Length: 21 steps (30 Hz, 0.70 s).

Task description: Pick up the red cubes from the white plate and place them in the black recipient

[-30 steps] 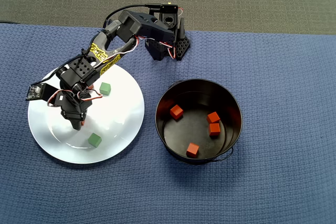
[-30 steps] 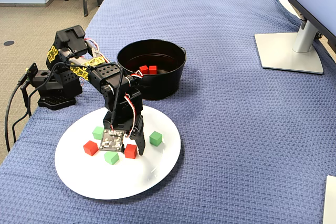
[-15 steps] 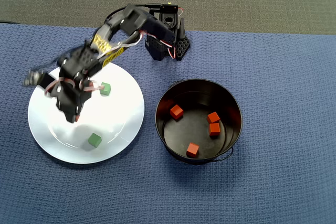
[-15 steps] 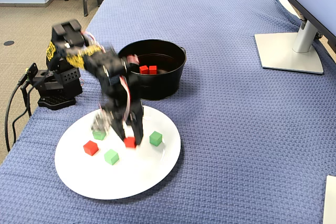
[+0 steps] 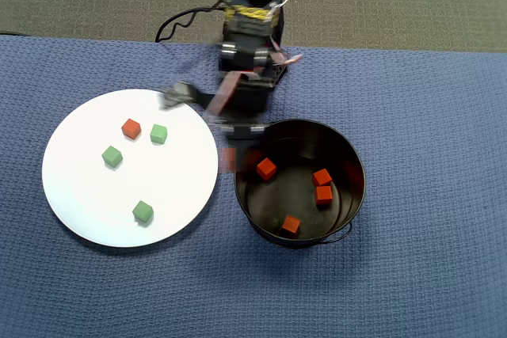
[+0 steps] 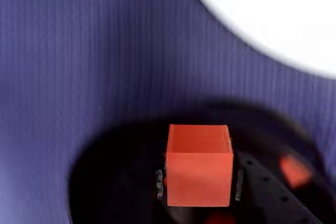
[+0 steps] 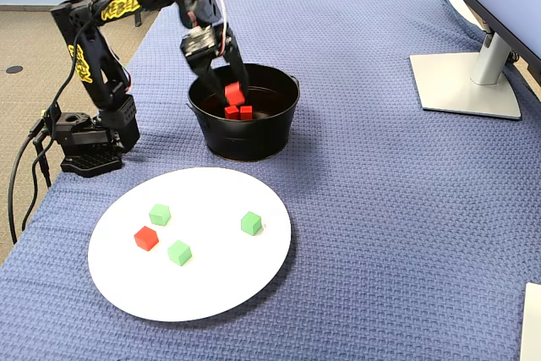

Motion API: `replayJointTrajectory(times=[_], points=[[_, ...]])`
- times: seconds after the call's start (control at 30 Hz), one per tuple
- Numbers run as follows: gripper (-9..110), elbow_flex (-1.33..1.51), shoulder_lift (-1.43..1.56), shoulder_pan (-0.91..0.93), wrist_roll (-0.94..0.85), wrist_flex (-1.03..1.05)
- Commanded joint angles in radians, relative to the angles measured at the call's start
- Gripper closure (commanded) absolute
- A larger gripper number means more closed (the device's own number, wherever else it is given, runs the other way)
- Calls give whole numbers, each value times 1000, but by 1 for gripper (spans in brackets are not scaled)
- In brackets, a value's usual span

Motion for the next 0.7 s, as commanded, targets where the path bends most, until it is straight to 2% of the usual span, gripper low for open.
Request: replayJointTrajectory(times=[0.0, 0.07, 0.13, 0.43, 0.67], points=[[73, 124, 83, -259, 75, -51], [66, 124, 77, -265, 75, -51], [65, 74, 72, -149, 60, -49], [74, -48, -34, 563, -155, -40], [76, 28, -64, 819, -181, -38]])
